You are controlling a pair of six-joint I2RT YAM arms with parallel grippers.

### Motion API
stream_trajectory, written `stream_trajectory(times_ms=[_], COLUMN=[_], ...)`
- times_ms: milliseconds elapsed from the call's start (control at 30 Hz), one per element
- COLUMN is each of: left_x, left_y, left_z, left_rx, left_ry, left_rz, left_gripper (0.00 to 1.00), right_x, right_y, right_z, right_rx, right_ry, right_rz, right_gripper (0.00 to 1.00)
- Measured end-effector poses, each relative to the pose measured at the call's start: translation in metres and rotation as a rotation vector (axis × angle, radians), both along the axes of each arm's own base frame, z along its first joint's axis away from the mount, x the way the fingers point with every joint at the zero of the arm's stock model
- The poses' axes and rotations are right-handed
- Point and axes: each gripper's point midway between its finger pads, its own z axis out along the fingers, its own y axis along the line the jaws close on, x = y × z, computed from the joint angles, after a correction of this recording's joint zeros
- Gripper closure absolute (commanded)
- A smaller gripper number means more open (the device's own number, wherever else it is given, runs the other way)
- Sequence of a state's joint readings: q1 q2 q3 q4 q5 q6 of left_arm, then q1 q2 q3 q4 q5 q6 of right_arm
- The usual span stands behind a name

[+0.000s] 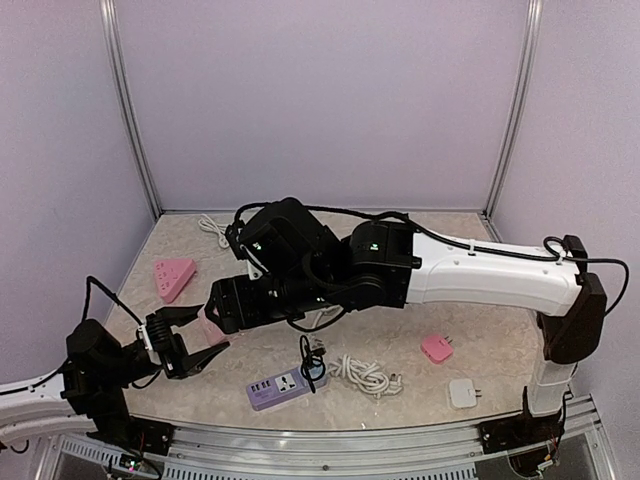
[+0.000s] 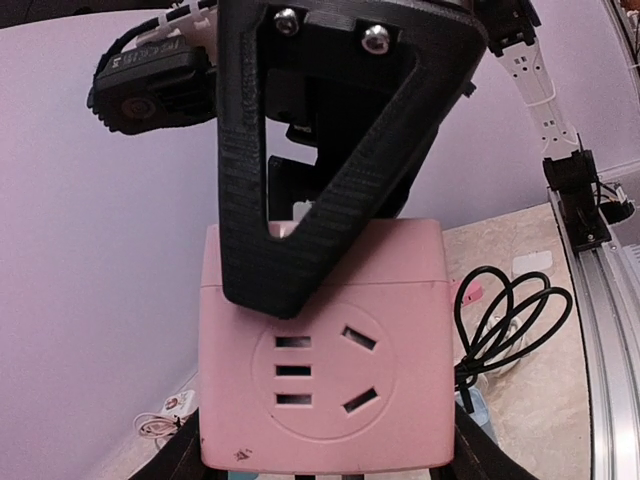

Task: Insert the plug
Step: Adjust the plug, then insert the plug into the socket.

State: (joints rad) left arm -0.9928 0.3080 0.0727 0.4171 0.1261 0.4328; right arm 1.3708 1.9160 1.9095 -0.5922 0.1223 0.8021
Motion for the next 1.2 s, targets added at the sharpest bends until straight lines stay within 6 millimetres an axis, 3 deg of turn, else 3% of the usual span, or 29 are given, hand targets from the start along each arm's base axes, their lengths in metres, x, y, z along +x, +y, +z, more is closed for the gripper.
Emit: stream_trajectory(times_ms=[100,167,233,267,300,400,433,600,767,900,1033,1200], left_x=[0.0,0.001,0.001,0.001,0.001,-0.001,-0.001,-0.006,-0.004,0.002,0.015,0.026], left_y=[0.0,0.0,0.0,0.0,0.0,-0.001,-0.001,-0.001,0.014,0.027,0.042,0.067], left_z=[0.001,-0.001,-0.002,-0.002,-0.002,-0.004,-0.006,-0.006,0.018,0.026,0.033,0.056], left_rx=[-0.002,0.005,0.006,0.006,0.006,0.016,0.023,0.092,0.078,0.043,0.008,-0.082], left_ry=[-0.002,-0.006,-0.003,-0.004,-0.003,-0.006,-0.002,0.008,0.027,0.037,0.049,0.081], left_rz=[0.004,0.005,0.005,0.005,0.005,-0.003,-0.005,-0.024,0.009,0.061,0.156,0.261], left_gripper=[1.0,1.0,1.0,1.0,0.93,0.18,0.04,0.01,0.01,0.01,0.01,0.01], right_x=[-0.001,-0.003,-0.004,-0.004,-0.004,-0.004,-0.003,0.002,0.004,0.002,0.0,-0.002], right_y=[0.003,0.004,0.004,0.004,0.004,0.003,0.002,-0.014,-0.024,-0.034,-0.044,-0.043], right_z=[-0.01,-0.012,-0.014,-0.014,-0.014,-0.015,-0.016,-0.041,-0.09,-0.122,-0.138,-0.146], right_rx=[-0.016,-0.017,-0.022,-0.022,-0.022,-0.025,-0.03,-0.176,-0.375,-0.494,-0.566,-0.602], right_ry=[0.024,0.036,0.043,0.043,0.043,0.049,0.053,0.086,0.125,0.153,0.176,0.184], right_rz=[0.017,0.022,0.03,0.029,0.029,0.021,0.013,-0.076,-0.137,-0.17,-0.208,-0.226], right_gripper=[0.48,0.75,0.93,1.0,1.0,1.0,1.0,1.0,1.0,1.0,1.0,1.0])
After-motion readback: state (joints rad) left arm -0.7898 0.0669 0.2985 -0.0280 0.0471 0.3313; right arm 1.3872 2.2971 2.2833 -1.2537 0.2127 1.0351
